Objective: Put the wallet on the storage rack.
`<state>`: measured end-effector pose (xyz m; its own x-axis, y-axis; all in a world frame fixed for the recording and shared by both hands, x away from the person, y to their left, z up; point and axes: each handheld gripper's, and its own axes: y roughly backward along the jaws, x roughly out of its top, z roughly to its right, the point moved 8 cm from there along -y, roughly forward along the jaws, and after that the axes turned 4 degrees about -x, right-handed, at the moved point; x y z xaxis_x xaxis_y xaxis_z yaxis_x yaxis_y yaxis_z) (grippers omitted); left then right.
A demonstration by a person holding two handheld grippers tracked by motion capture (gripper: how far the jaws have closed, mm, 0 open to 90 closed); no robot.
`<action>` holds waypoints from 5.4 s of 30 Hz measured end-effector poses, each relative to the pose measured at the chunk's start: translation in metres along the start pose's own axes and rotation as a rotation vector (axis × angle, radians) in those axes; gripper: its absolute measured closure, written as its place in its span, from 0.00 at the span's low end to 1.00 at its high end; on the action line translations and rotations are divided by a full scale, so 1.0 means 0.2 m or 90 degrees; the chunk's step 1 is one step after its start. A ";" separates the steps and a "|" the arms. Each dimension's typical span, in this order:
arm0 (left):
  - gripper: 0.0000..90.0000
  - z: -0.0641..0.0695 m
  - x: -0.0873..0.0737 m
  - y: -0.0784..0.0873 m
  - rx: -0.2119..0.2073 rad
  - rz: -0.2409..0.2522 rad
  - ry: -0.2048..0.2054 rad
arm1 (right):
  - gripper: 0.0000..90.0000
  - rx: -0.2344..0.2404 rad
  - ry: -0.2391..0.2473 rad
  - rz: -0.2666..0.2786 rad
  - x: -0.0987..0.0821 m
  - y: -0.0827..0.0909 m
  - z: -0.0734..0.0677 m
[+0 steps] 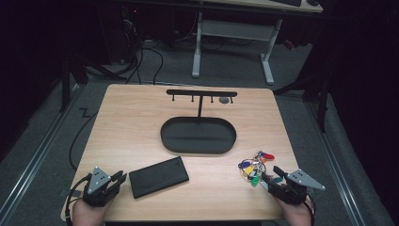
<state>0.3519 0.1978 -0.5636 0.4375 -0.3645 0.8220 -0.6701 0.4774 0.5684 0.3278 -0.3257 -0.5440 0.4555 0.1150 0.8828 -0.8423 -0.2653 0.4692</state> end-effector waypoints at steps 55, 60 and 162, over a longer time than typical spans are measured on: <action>0.63 0.42 0.06 0.00 -0.096 -0.009 -0.139 | 0.46 0.000 -0.001 -0.003 0.01 0.00 0.01; 0.54 0.52 0.08 -0.03 -0.134 -0.013 -0.161 | 0.46 0.001 0.001 -0.005 0.01 -0.01 0.00; 0.91 0.42 0.21 0.12 -0.124 0.121 -0.061 | 0.46 0.009 -0.006 -0.011 0.00 -0.02 0.00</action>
<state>0.3028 0.1265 -0.5176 0.2509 -0.3230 0.9125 -0.6024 0.6858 0.4083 0.3304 -0.3257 -0.5462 0.4723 0.1105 0.8745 -0.8303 -0.2774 0.4834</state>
